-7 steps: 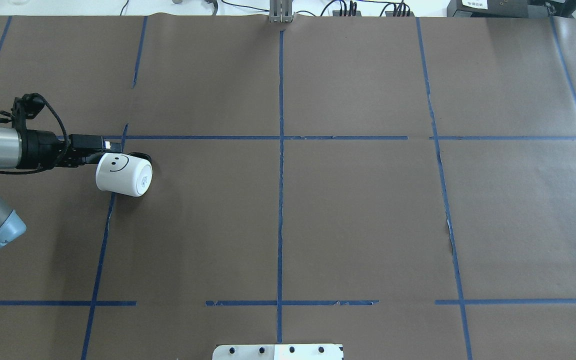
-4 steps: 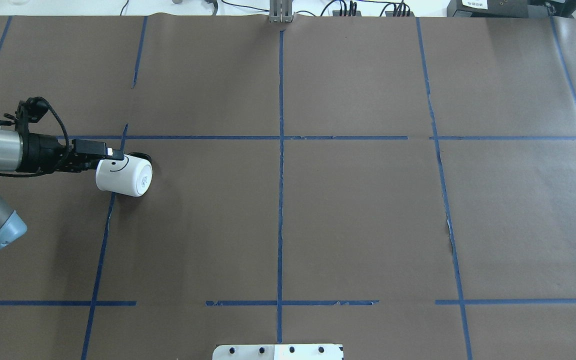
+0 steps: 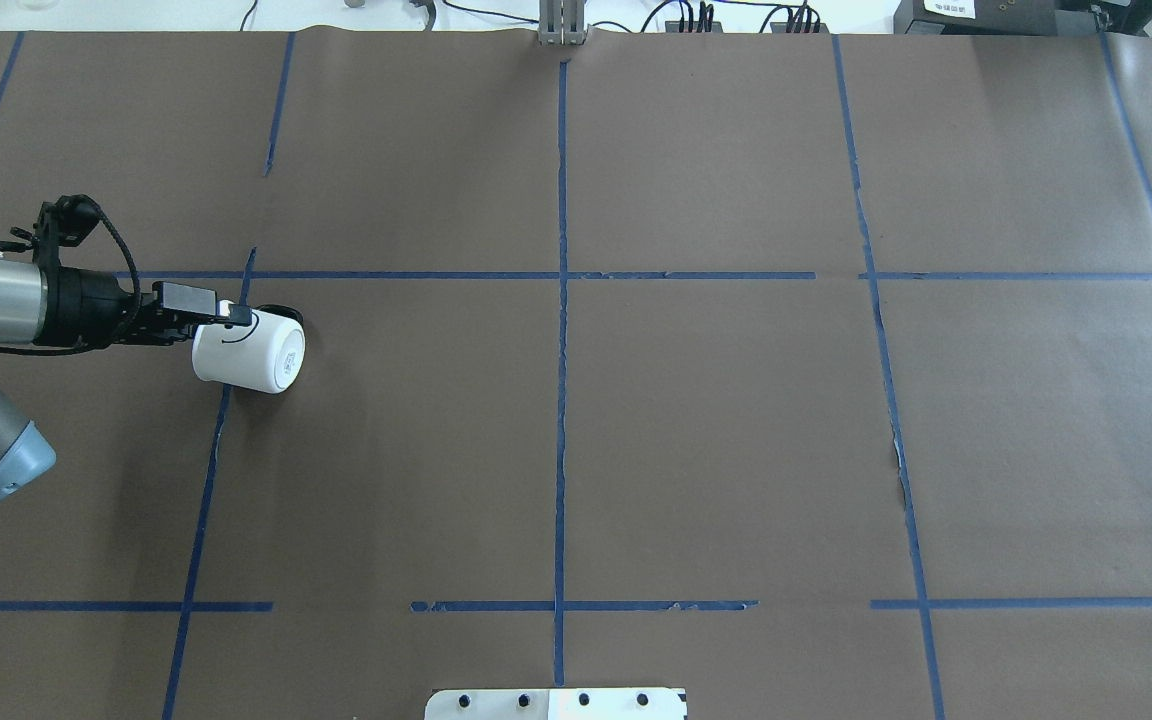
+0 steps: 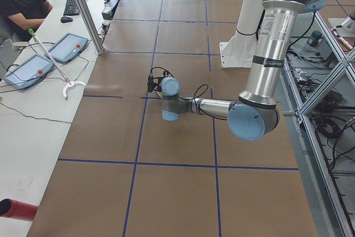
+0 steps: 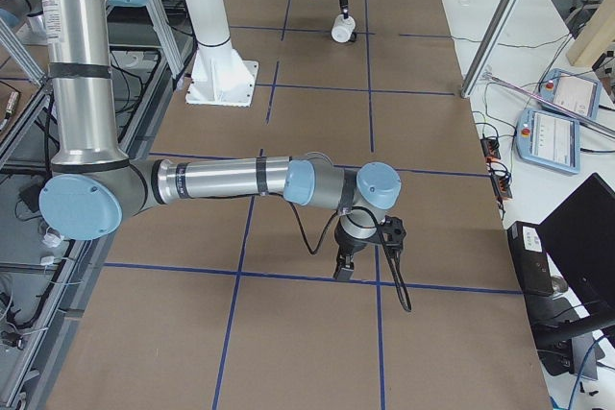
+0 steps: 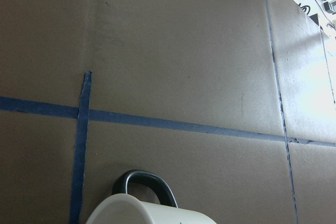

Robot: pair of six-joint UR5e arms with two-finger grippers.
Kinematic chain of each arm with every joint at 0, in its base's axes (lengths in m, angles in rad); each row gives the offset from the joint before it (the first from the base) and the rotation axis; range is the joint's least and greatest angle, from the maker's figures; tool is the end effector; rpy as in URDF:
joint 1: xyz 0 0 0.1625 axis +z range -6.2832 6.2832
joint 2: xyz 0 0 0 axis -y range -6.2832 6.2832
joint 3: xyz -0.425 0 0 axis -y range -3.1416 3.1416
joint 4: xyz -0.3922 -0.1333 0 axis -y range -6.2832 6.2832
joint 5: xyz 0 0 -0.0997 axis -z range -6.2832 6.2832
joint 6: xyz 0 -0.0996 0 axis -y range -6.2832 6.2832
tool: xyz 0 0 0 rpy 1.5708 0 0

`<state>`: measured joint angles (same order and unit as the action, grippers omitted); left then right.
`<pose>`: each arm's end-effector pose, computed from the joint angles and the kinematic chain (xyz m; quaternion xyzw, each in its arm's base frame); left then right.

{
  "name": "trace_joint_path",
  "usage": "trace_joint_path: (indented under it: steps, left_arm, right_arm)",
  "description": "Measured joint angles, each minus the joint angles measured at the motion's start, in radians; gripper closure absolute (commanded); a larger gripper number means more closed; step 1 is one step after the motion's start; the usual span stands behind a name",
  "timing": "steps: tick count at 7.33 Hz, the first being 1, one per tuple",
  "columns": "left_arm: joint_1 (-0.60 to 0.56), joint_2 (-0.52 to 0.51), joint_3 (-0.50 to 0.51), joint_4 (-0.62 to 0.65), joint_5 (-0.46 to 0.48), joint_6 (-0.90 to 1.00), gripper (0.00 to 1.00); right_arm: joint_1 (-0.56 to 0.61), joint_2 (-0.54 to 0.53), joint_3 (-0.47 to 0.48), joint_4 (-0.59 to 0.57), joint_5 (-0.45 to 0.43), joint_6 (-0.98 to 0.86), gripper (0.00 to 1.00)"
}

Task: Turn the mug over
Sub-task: 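Close the left gripper on the mug rim and lift it slightly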

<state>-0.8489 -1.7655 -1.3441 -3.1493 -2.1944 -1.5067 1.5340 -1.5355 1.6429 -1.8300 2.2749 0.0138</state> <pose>0.3120 -0.4681 0.4943 0.0960 0.6935 -0.0625 0.7113 0.0507 -0.4942 0.6353 -0.0799 -0.3419 0.0154 0.9362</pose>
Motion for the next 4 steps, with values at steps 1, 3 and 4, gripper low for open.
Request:
trace_joint_path:
  steps: [1,3,4]
  left_arm:
    - [0.000,-0.002,-0.003,0.001,0.000,-0.001,0.39]
    - [0.001,-0.006,-0.011,0.002,0.000,-0.005,0.63]
    - [0.003,-0.007,-0.015,0.002,0.001,-0.013,0.74]
  right_arm:
    - [0.000,0.000,0.000,0.000,0.000,0.000,0.00]
    - [0.000,0.000,0.000,0.000,0.000,0.000,0.00]
    - [0.000,0.000,0.000,0.000,0.000,0.000,0.00]
